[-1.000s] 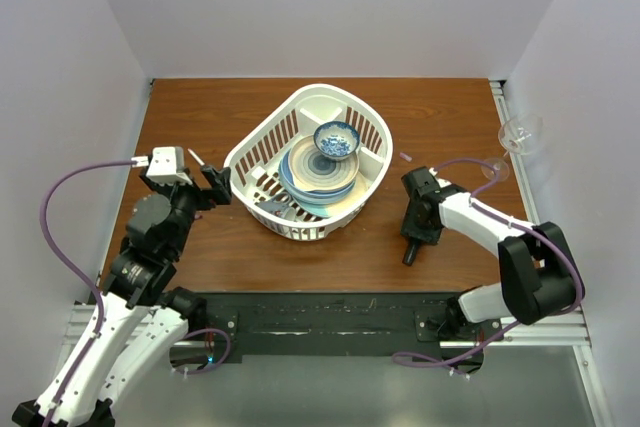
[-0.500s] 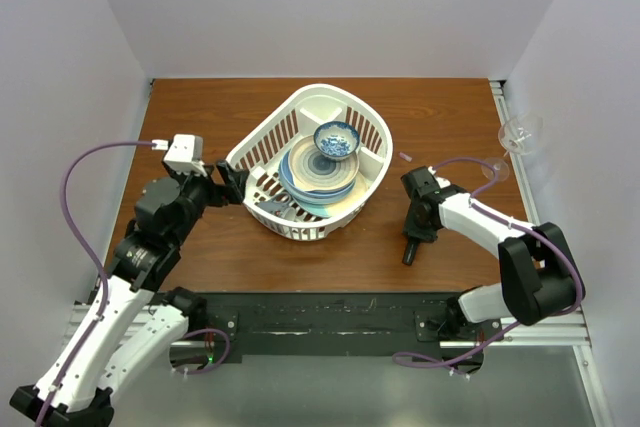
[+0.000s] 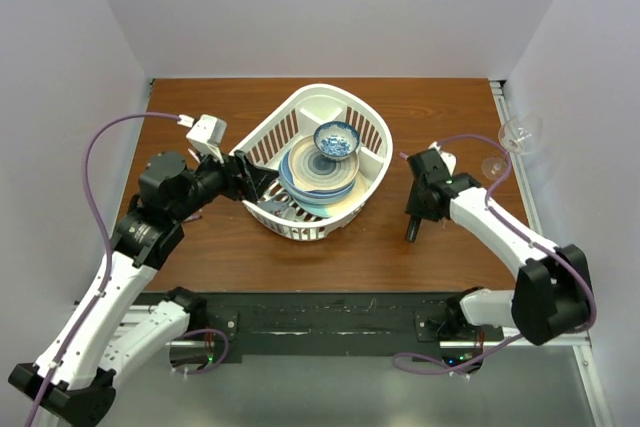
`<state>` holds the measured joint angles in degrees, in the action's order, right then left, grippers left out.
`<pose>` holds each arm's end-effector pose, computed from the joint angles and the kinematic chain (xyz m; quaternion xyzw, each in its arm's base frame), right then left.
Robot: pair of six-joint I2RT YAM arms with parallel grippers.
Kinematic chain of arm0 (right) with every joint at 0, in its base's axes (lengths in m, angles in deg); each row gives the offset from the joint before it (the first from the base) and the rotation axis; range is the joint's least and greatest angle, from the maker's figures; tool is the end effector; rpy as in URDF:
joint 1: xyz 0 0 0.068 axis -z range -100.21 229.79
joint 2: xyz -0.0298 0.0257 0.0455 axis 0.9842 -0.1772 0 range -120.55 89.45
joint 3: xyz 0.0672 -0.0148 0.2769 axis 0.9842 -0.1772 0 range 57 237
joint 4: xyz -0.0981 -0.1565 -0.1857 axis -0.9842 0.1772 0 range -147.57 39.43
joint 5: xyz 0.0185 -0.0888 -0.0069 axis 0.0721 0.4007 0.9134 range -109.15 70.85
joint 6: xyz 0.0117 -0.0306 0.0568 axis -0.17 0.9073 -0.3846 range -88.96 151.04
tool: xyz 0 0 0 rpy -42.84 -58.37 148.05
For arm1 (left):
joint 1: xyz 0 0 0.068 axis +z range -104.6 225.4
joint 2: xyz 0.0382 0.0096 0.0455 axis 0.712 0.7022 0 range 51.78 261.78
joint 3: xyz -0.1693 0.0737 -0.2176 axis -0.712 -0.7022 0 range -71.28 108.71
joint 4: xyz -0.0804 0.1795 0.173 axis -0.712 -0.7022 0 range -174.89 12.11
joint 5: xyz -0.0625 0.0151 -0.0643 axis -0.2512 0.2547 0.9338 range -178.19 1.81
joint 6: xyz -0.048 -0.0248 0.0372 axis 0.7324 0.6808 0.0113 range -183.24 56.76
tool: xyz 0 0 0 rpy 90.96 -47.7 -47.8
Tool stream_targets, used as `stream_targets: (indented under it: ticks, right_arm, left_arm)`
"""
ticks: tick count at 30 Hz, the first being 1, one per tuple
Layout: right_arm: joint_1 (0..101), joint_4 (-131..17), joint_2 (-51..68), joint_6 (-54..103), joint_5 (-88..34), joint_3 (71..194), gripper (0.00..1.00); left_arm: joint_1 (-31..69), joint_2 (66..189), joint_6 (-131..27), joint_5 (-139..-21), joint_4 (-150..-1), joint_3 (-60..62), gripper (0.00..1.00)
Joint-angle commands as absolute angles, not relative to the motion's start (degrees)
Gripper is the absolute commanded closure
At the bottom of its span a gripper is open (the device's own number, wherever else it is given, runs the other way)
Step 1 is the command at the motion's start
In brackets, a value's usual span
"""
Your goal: Insert the pens into the pen caps
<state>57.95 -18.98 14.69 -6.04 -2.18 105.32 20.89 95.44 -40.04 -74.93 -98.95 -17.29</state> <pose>0.2339 0.0775 0.2133 0.1596 0.9529 -0.0203 0.2570 0.1521 -0.0822 0.3847 0.0823 0.7640 -0.3376 0.5436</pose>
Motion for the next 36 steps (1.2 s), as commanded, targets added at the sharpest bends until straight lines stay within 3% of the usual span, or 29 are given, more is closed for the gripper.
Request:
stream_targets:
  ticks: [1,7,13,26,32,36]
  right_arm:
    - [57.7,-15.7,19.5,-3.7,-0.9,114.4,0.87]
    - [56.2,-19.6,24.0,-5.5,-8.2,123.0,0.89]
    - [49.7,-22.5,22.8,-8.2,-10.3,131.9,0.91]
    - [40.1,-30.8,20.5,-12.4,-10.1,135.1,0.93]
    - [39.1,-32.3,20.5,-12.5,-9.9,135.0,0.93]
    - [38.6,-33.0,20.5,-12.9,-10.4,134.6,0.94]
  left_arm:
    - [20.6,96.4,-36.5,-65.7,-93.6,-15.7,0.17]
    - [19.5,101.3,-31.9,-58.8,-84.7,-17.7,0.18]
    - [13.1,109.7,-28.0,-60.5,-74.7,-17.5,0.18]
    - [7.3,122.5,-26.2,-60.2,-66.7,-12.7,0.19]
    - [6.2,124.4,-25.8,-61.4,-65.3,-12.8,0.24]
    - [6.0,125.6,-25.7,-61.0,-64.8,-12.2,0.34]
